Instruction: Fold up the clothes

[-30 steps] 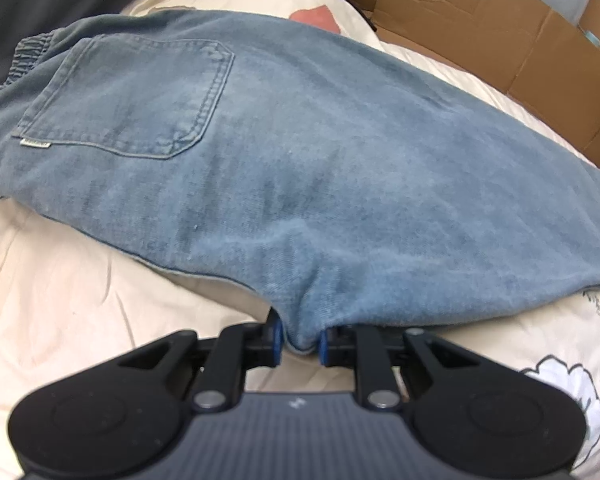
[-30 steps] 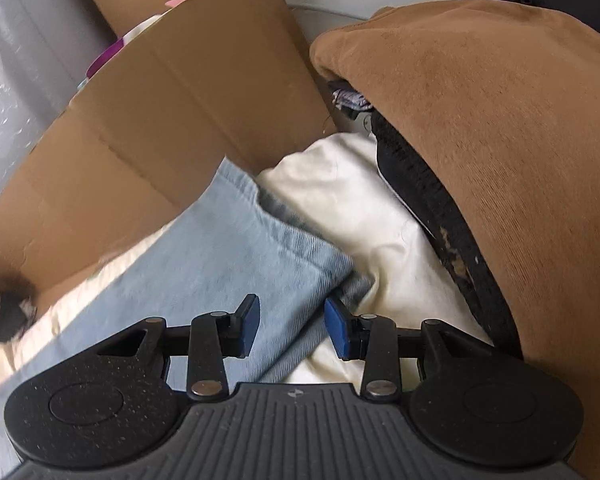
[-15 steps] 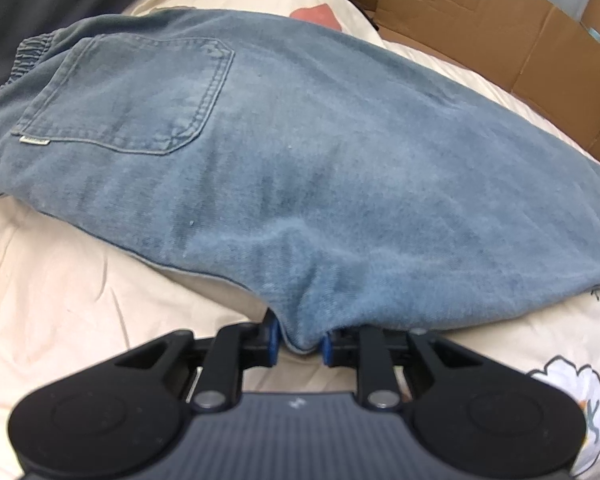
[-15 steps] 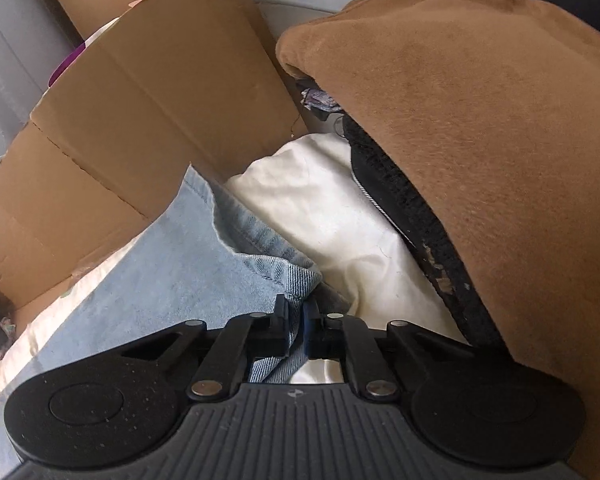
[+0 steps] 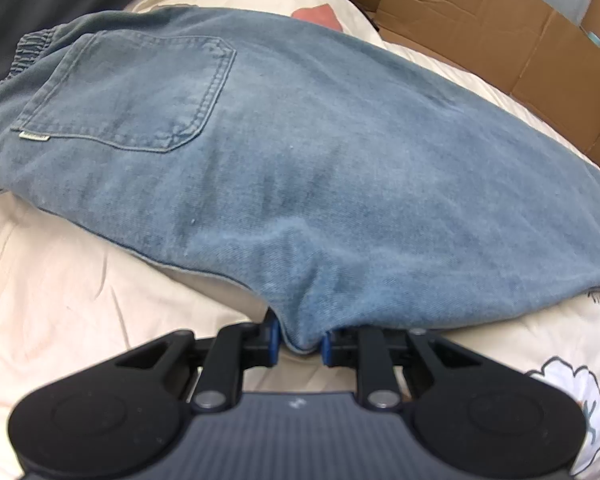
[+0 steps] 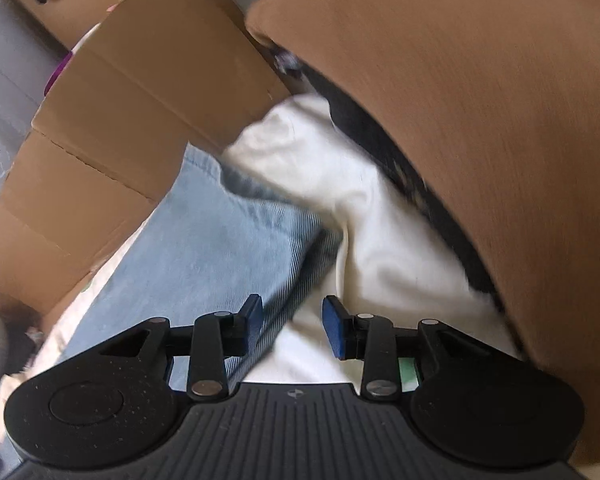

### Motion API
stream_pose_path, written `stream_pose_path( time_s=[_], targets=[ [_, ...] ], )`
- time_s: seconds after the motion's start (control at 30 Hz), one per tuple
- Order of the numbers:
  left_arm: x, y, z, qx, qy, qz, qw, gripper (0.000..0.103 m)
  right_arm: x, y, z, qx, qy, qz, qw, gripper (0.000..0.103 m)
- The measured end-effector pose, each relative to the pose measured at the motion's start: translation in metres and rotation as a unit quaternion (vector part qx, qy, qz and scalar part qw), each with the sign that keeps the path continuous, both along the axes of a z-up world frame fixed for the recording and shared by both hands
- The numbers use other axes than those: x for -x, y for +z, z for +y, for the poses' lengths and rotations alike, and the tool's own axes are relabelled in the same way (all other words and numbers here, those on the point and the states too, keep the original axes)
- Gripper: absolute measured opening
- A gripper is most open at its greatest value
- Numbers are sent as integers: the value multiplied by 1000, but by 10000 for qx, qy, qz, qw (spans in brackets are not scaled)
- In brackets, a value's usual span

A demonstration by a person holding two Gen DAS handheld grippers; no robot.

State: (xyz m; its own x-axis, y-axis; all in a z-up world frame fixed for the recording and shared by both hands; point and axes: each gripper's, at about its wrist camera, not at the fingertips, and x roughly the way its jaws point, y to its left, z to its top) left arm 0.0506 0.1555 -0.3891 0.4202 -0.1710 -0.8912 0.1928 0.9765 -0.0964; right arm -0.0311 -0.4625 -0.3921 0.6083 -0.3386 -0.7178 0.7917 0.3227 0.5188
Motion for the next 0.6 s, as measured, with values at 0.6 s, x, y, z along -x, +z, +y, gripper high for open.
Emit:
stream_pose_path(
  time_s=[0.6],
  targets=[
    [-3, 0, 0, -61, -187, 126, 9997, 21, 9, -36, -4, -978, -1307, -1906, 9680, 38]
  ],
)
